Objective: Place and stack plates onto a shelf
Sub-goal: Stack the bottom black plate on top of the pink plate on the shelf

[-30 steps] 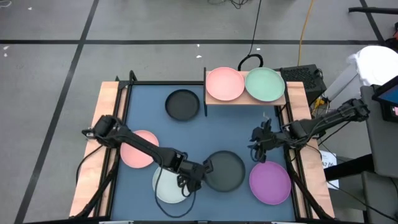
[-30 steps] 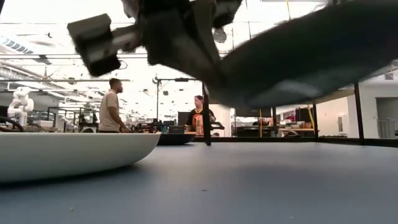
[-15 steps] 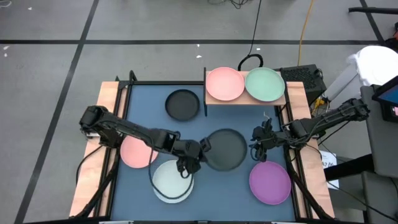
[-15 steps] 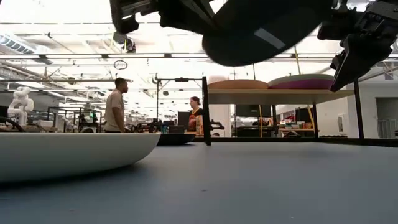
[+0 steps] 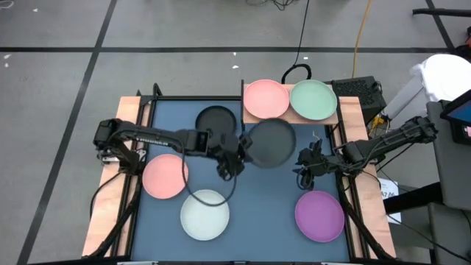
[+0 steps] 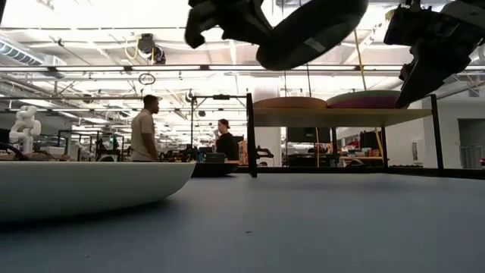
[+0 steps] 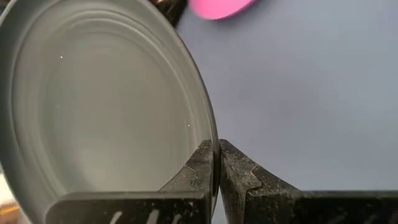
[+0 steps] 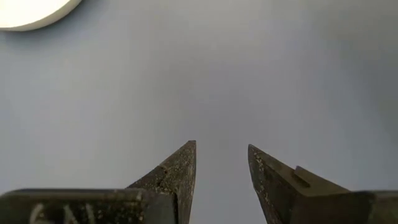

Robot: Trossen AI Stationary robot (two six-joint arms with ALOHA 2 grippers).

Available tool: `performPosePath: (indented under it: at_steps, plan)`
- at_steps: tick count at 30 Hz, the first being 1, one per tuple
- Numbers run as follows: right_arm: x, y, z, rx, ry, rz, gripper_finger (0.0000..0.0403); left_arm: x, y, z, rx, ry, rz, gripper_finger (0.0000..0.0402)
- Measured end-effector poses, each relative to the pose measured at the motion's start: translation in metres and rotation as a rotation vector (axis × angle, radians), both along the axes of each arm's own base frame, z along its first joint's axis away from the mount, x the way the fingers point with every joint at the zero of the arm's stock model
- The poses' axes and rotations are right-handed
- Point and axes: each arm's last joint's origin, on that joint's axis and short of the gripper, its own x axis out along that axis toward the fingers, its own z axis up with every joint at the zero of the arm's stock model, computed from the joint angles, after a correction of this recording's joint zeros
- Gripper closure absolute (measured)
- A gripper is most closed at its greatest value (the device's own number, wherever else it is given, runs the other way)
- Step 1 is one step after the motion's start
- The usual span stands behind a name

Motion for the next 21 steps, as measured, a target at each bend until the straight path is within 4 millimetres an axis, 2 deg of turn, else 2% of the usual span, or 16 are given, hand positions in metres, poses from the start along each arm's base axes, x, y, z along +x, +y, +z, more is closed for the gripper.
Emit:
performPosePath:
  at_steps: [8, 14, 21]
  plan:
    - [0.0, 0.0, 0.0, -0.005, 0.0, 0.006, 0.0275, 0.003, 0.042, 0.038, 0.006, -0.069, 0.102, 0.0391]
    - [0.0, 0.0, 0.0, -0.006, 0.0, 0.006, 0.0275, -0.001, 0.074, 0.055, 0.006, -0.082, 0.19, 0.0391]
    - [0.0, 0.0, 0.0, -0.007, 0.0, 0.005, 0.0275, -0.005, 0.1, 0.066, -0.014, -0.114, 0.257, 0.0391]
